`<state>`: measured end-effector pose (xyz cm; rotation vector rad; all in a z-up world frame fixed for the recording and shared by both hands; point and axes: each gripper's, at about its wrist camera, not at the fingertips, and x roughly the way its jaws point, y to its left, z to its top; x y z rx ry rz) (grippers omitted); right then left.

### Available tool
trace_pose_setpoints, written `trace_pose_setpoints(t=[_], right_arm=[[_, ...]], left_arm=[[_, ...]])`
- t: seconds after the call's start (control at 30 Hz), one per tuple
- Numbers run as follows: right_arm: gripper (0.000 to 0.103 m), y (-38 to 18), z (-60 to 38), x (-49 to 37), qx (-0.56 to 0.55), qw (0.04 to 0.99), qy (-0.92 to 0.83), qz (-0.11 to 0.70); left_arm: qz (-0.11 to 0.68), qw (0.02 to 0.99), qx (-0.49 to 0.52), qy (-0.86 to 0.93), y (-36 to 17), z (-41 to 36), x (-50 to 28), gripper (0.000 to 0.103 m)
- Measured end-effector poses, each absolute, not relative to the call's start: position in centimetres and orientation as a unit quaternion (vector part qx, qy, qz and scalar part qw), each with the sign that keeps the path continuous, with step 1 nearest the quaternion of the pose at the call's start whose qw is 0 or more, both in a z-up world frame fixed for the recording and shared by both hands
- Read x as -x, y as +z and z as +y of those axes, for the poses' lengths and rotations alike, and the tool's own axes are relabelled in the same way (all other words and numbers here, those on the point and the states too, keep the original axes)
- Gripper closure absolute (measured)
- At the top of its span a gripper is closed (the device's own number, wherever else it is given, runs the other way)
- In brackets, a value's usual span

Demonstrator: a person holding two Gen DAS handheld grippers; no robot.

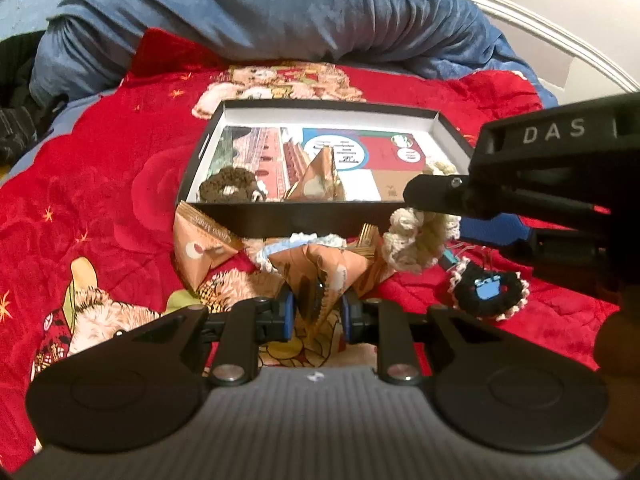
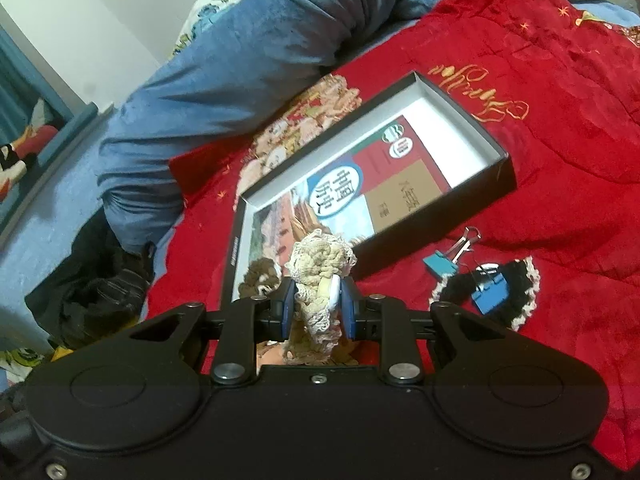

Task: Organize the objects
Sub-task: 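Lift the packet with the left tool while the right tool lifts the scrunchie toward the box, then carry the packet over the box with the left tool while the right tool carries the scrunchie there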

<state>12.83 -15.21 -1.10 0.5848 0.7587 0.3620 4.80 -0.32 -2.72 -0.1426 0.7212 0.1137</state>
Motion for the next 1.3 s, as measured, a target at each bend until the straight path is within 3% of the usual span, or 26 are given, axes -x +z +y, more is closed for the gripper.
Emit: trace_pose_setpoints(t=[0.43,1.3], right_arm=[[0.079,0.4,-15.4,-12.0,-0.290,0.882,0.195,0.315],[0.079,2.0,-15.8,-12.1,-0.289,0.895,0.201,0.274]], left_arm=[[0.294,0.954,0.037,0.049,-0.8,-1.2,-3.6,0.077],[0.252,0.965,0.021,0.067,0.4,-0.4,-3.8,0.077]])
